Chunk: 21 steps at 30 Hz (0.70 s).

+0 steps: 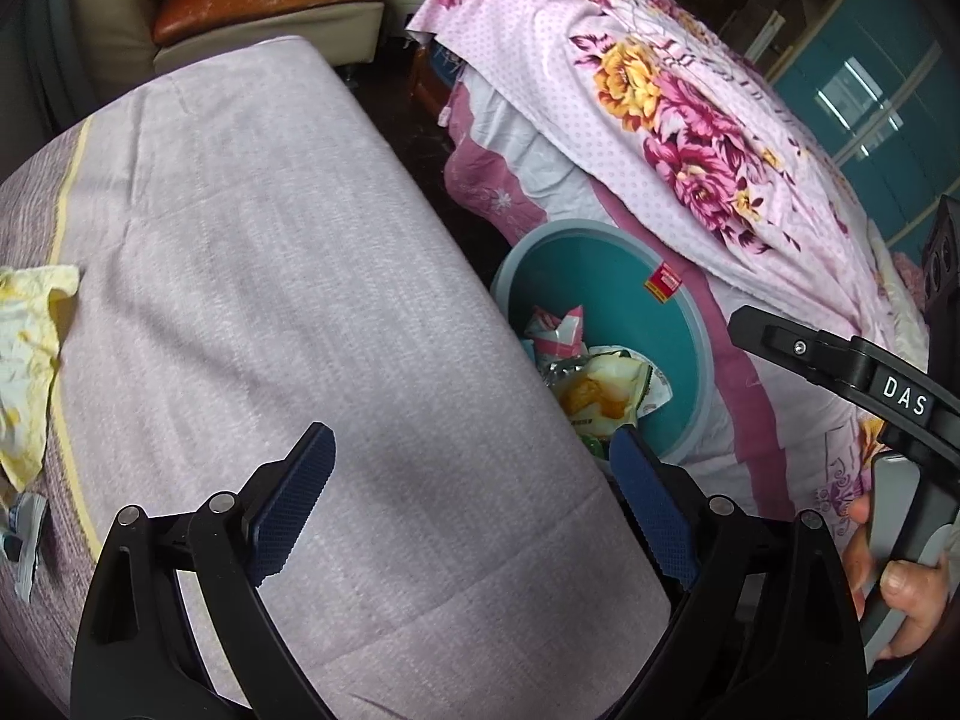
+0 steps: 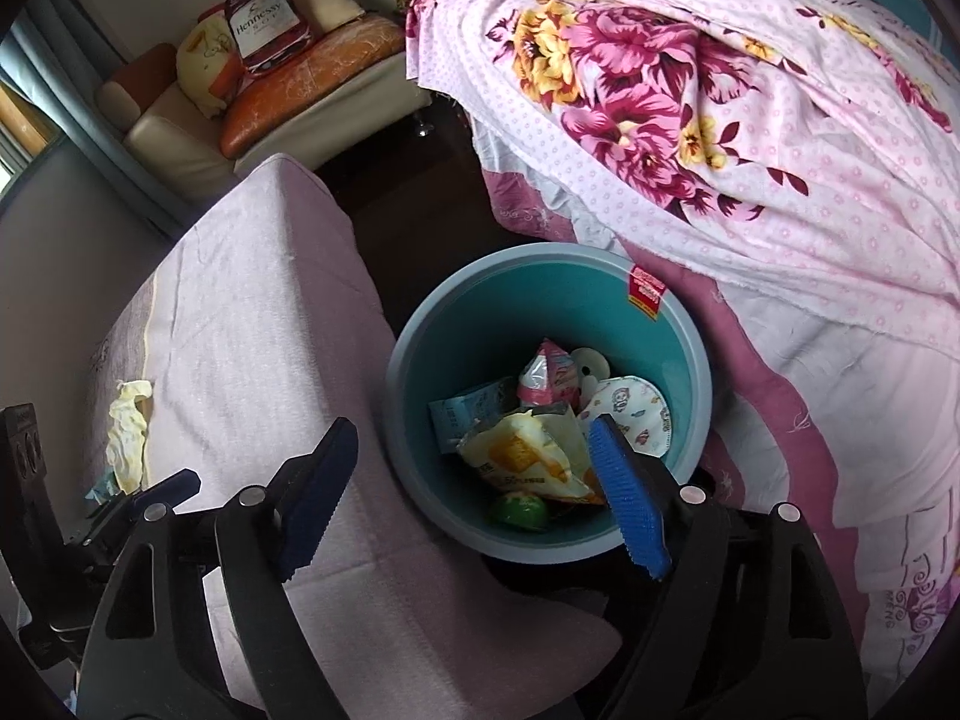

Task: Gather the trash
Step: 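Move both tools back over the bed toward the blue bag and yellow wipe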

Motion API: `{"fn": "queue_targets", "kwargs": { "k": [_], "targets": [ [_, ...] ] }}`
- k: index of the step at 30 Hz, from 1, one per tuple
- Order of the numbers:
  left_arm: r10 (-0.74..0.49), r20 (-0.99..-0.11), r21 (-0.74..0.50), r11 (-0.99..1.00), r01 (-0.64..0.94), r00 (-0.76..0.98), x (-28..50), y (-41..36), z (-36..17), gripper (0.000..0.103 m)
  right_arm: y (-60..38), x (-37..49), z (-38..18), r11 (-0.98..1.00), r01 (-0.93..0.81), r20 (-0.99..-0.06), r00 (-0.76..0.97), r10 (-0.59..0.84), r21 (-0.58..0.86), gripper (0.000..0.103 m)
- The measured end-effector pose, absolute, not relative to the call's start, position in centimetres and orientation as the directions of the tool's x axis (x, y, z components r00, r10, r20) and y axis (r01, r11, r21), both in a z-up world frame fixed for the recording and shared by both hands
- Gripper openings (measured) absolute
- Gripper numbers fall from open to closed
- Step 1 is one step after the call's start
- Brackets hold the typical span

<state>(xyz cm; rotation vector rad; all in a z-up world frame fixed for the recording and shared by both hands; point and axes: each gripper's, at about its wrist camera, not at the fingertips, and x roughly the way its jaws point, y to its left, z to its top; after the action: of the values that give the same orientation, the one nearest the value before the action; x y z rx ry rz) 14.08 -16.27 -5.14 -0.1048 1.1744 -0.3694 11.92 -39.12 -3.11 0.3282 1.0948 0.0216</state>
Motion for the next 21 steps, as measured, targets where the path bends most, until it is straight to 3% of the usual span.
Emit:
{"fn": "queue_targets", "kwargs": {
  "k": [8, 21],
  "targets": [
    [-0.336, -0.867, -0.286, 0.940, 0.184, 0.367, 12.7, -13.2, -4.4, 0.095, -36.5, 11.4, -1.7, 0.965, 0.109, -0.876, 0.453, 0.166, 0.239, 0.083],
    [-0.317, -0.843, -0.323, 0.944, 0.064, 0.434, 10.2, -5.5, -3.1, 0.097, -30.6, 10.3, 0.3, 0.983, -0.018, -0.869, 0.464, 0.171, 0.184, 0.083]
  ]
}}
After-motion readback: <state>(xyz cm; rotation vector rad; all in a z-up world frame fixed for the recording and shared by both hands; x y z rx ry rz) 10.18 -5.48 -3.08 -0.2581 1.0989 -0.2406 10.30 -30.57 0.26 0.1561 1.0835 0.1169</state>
